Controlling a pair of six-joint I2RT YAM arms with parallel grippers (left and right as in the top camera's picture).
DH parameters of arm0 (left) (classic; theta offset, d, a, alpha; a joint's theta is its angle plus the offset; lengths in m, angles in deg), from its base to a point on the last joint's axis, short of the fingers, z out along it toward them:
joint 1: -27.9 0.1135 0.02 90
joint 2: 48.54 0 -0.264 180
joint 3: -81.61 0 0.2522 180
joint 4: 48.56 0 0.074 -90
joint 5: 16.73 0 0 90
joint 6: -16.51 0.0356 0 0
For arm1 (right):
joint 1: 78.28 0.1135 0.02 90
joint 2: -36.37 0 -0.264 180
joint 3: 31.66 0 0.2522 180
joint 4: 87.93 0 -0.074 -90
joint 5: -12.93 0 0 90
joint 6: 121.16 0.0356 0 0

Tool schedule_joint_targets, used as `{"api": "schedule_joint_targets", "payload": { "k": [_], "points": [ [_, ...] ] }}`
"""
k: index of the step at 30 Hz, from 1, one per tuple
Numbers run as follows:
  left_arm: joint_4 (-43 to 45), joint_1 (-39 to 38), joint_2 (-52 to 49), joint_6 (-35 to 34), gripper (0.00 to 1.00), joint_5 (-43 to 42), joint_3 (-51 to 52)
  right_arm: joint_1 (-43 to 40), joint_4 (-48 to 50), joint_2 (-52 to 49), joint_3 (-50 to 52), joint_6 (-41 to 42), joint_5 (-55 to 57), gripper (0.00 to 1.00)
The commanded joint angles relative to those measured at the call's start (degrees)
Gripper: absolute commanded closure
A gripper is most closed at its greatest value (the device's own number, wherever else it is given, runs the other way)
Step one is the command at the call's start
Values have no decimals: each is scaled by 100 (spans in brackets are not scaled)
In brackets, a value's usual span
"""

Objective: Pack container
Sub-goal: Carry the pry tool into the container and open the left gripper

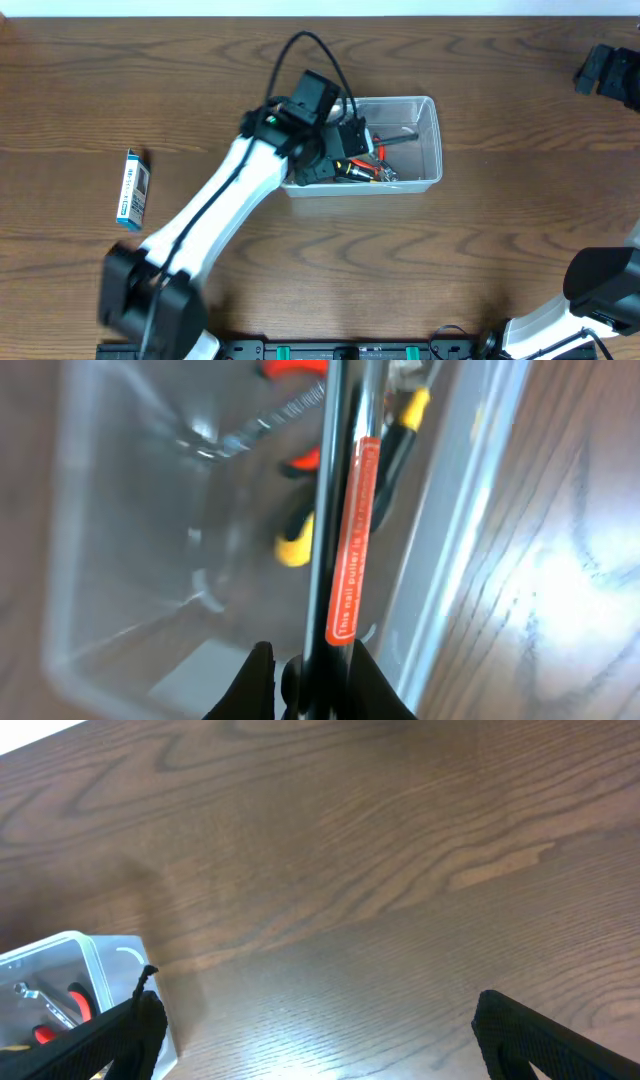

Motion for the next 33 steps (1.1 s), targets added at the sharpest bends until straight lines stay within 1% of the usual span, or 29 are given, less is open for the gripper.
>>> {"api": "schedule_joint_targets", "payload": {
  "k": [1, 5, 11, 12, 13, 14, 16, 18, 19, 20, 24, 26, 27, 31, 33],
  "points": [
    [-11, 44, -455, 306, 94, -138, 26, 50, 9, 9, 24, 11, -44, 1],
    [0, 52, -835, 306, 94, -136, 26, 50, 11, 9, 24, 11, -44, 1],
    [229, 68, -1088, 203, 93, -118, 26, 50, 11, 9, 24, 9, -42, 1],
    [299, 68, -1099, 140, 87, -111, 26, 50, 11, 9, 24, 9, -42, 1],
    [356, 68, -1099, 105, 73, -114, 26, 50, 9, 9, 24, 9, -42, 1],
    [415, 68, -1091, 39, 64, -114, 26, 50, 9, 9, 24, 9, -42, 1],
    [518, 68, -1067, -74, 52, -109, 26, 50, 9, 9, 24, 9, -42, 1],
    [605, 68, -1034, -236, 34, -13, 24, 50, 7, 9, 24, 9, -42, 1],
    [632, 68, -1014, -330, 28, 85, 9, 50, 7, 9, 24, 9, -44, 1],
    [636, 72, -997, -452, 25, 203, -9, 50, 4, 9, 24, 7, -42, 1],
    [638, 109, -824, -789, 23, 675, -70, 50, 4, 9, 24, 4, -42, 1],
    [654, 146, -634, -1010, 18, 951, -98, 50, 2, 9, 24, -11, -44, 1],
    [682, 170, -527, -1123, 17, 1071, -103, 50, 0, 9, 24, -11, -44, 1],
    [739, 302, 199, -1480, 17, 1471, -103, 50, 0, 9, 24, -15, -44, 1],
    [732, 387, 638, -1683, 13, 1683, -103, 50, 2, 9, 24, -33, -44, 1]
  ]
}}
